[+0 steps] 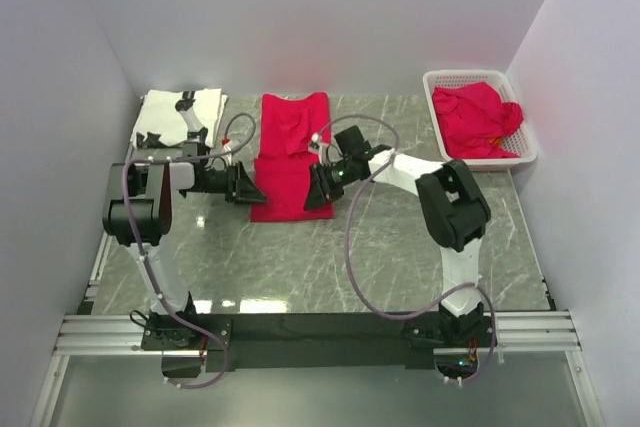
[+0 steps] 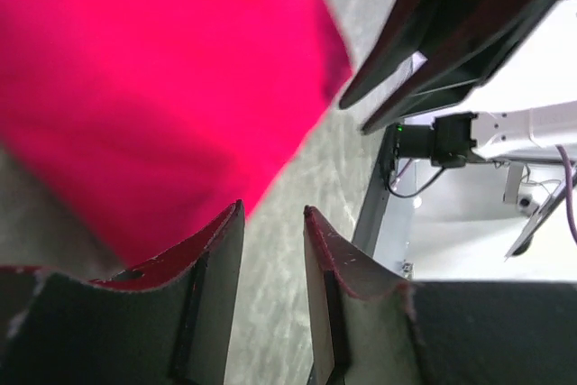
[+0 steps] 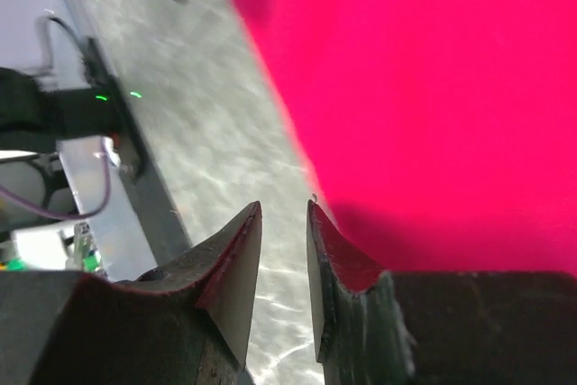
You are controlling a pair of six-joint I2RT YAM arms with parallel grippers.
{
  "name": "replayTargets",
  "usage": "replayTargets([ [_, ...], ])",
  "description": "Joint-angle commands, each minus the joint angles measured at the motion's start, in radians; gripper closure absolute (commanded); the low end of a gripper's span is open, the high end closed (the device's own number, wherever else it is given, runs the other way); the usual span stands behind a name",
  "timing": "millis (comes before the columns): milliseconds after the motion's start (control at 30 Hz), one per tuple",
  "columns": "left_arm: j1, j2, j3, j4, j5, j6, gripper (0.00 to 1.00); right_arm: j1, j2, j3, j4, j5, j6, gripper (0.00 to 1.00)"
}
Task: Fold and stack the t-shirts
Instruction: Fold the tshirt
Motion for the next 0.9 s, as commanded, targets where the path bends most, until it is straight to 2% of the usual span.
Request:
replayTargets([
  [0,0.0,0.041,-0.006,0.072,-0.029,-0.03,0.62,-0.025,0.088,-0.021,0.032,0.003,0.002,0.66],
  [167,0.005,0.155,0.009,0.014,-0.046,-0.027,0.63,-0.062,0.15,-0.033,0.023,0.019,0.005,0.68],
  [300,0.031,0.16,0.038,-0.099,-0.023,0.056,0.64,-0.065,0.075,-0.055,-0.026,0.03,-0.032,0.68],
  [333,0.037,0.129,0.064,-0.141,-0.014,0.164,0.64,-0.065,0.041,-0.064,-0.043,0.033,-0.05,0.68],
  [367,0.043,0.106,0.078,-0.247,-0.005,0.23,0.64,-0.065,0.001,-0.072,-0.046,0.035,-0.061,0.67],
  [400,0.048,0.08,0.092,-0.308,0.001,0.308,0.64,-0.063,-0.084,-0.081,-0.054,0.05,-0.078,0.66],
  [433,0.049,0.051,0.119,-0.366,-0.009,0.475,0.63,-0.062,-0.126,-0.094,-0.072,0.064,-0.124,0.66],
  [500,0.049,-0.047,0.121,-0.495,-0.035,0.624,0.61,-0.056,-0.236,-0.116,-0.089,0.119,-0.181,0.61],
  [533,0.048,-0.085,0.089,-0.494,-0.081,0.704,0.61,-0.051,-0.27,-0.146,-0.093,0.197,-0.278,0.58],
  [567,0.049,-0.166,0.066,-0.482,-0.112,0.738,0.6,-0.04,-0.303,-0.166,-0.087,0.26,-0.332,0.49],
  [667,0.046,-0.323,-0.047,-0.405,-0.222,0.901,0.57,0.028,-0.401,-0.277,-0.008,0.495,-0.539,0.46],
  [767,0.046,-0.461,-0.182,-0.261,-0.322,1.085,0.55,0.07,-0.423,-0.332,0.063,0.605,-0.688,0.46],
  [867,0.01,-0.537,-0.262,-0.169,-0.38,1.255,0.53,0.113,-0.453,-0.415,0.187,0.642,-0.868,0.43],
])
